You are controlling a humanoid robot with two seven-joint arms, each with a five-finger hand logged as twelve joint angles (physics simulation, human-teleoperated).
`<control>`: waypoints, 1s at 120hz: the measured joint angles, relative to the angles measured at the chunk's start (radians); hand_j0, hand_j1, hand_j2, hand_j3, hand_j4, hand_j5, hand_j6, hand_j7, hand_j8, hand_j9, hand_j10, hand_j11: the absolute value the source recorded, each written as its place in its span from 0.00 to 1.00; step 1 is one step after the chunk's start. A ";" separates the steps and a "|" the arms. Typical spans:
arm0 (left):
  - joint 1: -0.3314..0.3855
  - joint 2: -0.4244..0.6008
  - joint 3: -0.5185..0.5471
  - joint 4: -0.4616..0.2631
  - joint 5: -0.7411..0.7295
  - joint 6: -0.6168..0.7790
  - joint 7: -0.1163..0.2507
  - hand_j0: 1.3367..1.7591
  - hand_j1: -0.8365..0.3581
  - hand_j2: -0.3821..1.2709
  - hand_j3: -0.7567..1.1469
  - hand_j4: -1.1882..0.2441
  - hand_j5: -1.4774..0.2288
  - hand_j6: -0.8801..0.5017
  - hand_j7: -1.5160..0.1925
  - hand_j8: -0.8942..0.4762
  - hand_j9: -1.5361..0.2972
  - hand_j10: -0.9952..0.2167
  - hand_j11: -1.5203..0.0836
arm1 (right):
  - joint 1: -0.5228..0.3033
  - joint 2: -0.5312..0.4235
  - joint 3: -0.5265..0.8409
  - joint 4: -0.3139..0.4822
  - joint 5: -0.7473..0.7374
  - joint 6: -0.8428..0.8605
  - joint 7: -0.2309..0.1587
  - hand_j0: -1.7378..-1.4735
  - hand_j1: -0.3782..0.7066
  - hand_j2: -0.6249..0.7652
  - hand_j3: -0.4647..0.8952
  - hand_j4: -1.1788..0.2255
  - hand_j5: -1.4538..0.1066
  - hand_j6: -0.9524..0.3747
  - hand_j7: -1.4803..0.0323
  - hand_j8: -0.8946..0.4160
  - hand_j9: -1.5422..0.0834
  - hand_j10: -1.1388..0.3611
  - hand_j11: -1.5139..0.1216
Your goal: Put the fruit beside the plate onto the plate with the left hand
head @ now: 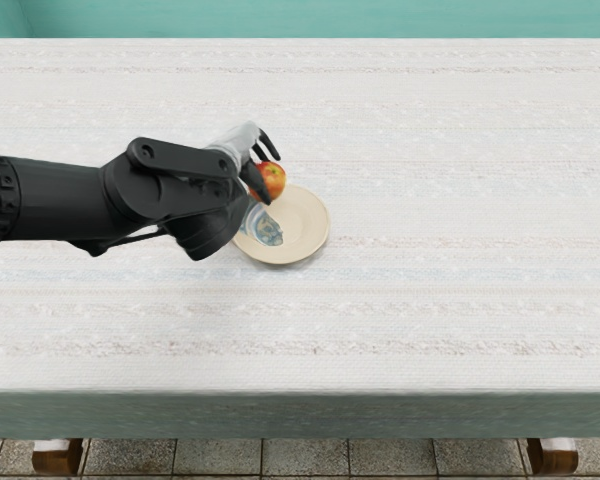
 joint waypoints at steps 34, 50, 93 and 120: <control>-0.001 0.000 -0.042 -0.016 0.005 0.001 -0.003 0.76 0.70 0.34 0.40 0.62 0.63 0.44 0.65 0.44 0.62 0.57 0.70 | 0.000 0.000 0.000 0.000 0.000 0.000 0.000 0.30 0.03 0.45 0.34 0.84 0.93 0.72 0.98 0.68 0.95 0.76 0.93; -0.028 0.044 -0.047 -0.016 0.006 0.001 -0.004 0.76 0.83 0.29 0.40 0.71 0.74 0.53 0.76 0.54 0.72 0.68 0.81 | 0.000 0.000 0.000 0.000 0.000 0.000 0.000 0.30 0.03 0.45 0.34 0.84 0.93 0.72 0.98 0.68 0.95 0.76 0.93; -0.011 0.699 -0.267 -0.116 0.010 -0.592 -0.003 0.76 0.96 0.24 0.40 0.81 0.84 0.62 0.86 0.63 0.81 0.79 0.92 | 0.000 0.000 0.000 0.000 0.000 0.000 0.000 0.30 0.03 0.45 0.34 0.84 0.93 0.72 0.98 0.68 0.95 0.76 0.93; 0.055 0.890 -0.297 -0.165 0.012 -0.750 -0.003 0.76 0.98 0.24 0.40 0.82 0.85 0.63 0.88 0.64 0.83 0.81 0.94 | 0.000 0.000 0.000 0.000 0.000 0.000 0.000 0.30 0.03 0.45 0.34 0.84 0.93 0.72 0.98 0.68 0.95 0.76 0.93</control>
